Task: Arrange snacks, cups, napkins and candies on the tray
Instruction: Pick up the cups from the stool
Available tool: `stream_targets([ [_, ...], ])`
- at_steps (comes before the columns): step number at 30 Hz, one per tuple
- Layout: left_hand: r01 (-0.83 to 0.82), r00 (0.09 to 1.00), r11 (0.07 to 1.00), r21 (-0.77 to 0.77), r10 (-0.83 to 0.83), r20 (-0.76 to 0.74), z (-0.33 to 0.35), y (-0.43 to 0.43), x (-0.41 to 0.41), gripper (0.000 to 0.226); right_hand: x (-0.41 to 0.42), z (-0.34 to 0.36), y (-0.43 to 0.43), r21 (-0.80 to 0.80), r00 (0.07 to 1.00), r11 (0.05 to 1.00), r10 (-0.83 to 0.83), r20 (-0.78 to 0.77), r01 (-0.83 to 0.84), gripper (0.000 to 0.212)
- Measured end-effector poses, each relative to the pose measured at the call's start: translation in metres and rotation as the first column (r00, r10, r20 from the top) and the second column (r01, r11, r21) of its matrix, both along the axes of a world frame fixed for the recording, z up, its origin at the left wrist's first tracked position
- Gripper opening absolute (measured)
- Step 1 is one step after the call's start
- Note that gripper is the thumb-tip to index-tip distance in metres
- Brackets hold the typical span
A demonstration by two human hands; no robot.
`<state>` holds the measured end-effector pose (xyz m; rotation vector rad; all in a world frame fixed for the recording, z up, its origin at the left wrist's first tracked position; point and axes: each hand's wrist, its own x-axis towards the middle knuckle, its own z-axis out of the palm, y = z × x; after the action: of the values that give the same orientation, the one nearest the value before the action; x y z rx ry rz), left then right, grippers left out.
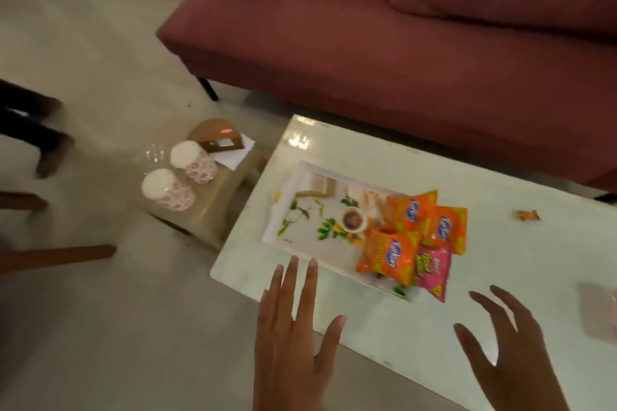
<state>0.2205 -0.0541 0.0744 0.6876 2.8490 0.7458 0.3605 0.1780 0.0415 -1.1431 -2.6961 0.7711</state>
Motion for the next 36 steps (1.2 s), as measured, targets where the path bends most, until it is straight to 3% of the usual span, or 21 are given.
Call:
stream_targets([
  [1,-0.019,1.000,1.000,-0.011,0.019,0.006,0.005,-0.013,-0.008,0.071,-0.012,0.005,-0.015,0.008,0.999,0.999,0.033,0.024,-0.033,0.074],
  [4,-0.075,0.995,0.997,-0.029,0.076,0.060,0.021,-0.054,-0.036,0.070,-0.052,0.017,-0.060,0.009,0.990,0.995,0.101,0.096,-0.102,0.052],
  [7,-0.104,0.991,0.993,-0.047,0.108,0.084,0.033,-0.087,-0.060,0.064,-0.089,0.027,-0.100,-0.045,0.974,0.980,0.199,0.107,-0.195,0.060],
  [14,-0.296,0.950,0.954,-0.054,0.299,0.086,0.046,-0.136,-0.110,0.055,-0.176,0.037,-0.160,-0.190,0.911,0.893,0.413,-0.015,-0.408,0.049],
  [18,-0.414,0.903,0.910,-0.015,0.413,0.117,0.036,-0.150,-0.144,0.048,-0.226,0.040,-0.171,-0.166,0.825,0.809,0.561,-0.070,-0.564,0.046],
  [23,-0.530,0.838,0.847,0.039,0.515,0.183,0.021,-0.159,-0.200,0.049,-0.299,0.043,-0.183,-0.134,0.783,0.772,0.616,-0.085,-0.621,0.043],
  [31,-0.427,0.893,0.899,0.097,0.402,0.202,-0.022,-0.178,-0.325,0.045,-0.443,0.012,-0.226,-0.119,0.792,0.785,0.609,-0.032,-0.609,0.050],
  [36,-0.306,0.934,0.950,0.053,0.289,0.212,-0.047,-0.175,-0.404,0.045,-0.517,-0.012,-0.249,-0.093,0.778,0.780,0.625,0.064,-0.619,0.076],
])
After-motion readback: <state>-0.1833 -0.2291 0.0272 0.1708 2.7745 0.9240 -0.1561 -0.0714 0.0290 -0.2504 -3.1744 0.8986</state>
